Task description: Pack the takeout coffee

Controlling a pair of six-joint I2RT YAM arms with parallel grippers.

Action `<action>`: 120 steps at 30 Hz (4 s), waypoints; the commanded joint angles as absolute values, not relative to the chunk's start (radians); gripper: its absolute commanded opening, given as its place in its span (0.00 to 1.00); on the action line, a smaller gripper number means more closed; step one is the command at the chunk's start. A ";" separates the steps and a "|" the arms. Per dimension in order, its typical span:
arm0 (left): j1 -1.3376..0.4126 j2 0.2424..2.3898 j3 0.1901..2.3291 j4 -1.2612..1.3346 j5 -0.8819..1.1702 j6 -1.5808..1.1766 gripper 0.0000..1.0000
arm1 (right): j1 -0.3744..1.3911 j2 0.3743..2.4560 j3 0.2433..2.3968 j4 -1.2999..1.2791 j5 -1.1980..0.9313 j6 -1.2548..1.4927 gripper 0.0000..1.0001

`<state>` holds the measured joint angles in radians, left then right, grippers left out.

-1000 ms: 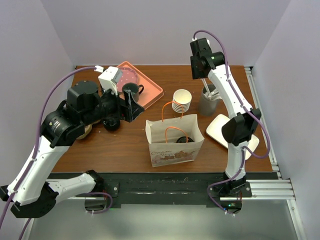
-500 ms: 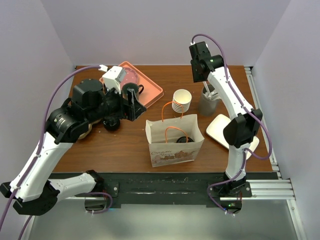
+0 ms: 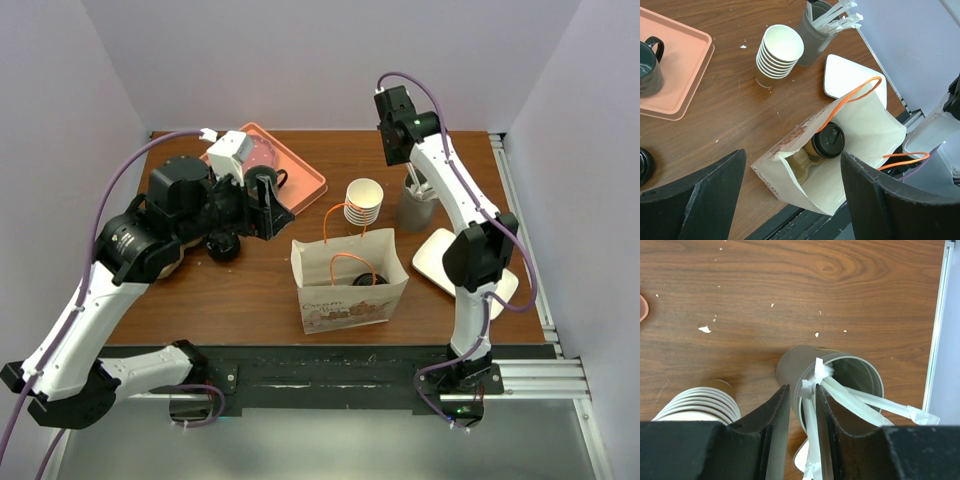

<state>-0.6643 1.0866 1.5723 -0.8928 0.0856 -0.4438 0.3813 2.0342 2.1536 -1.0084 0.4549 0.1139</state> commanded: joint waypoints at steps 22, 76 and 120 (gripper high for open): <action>-0.667 1.095 1.559 -0.825 0.117 -0.477 0.81 | 0.377 2.003 2.154 -0.988 0.523 0.040 0.00; -0.669 0.945 1.546 -0.896 0.123 -0.508 0.85 | 0.379 1.273 2.281 -1.028 0.306 0.095 0.00; -0.667 0.894 1.528 -0.970 0.015 -0.538 0.85 | 0.377 1.003 1.867 -1.206 -0.502 0.305 0.00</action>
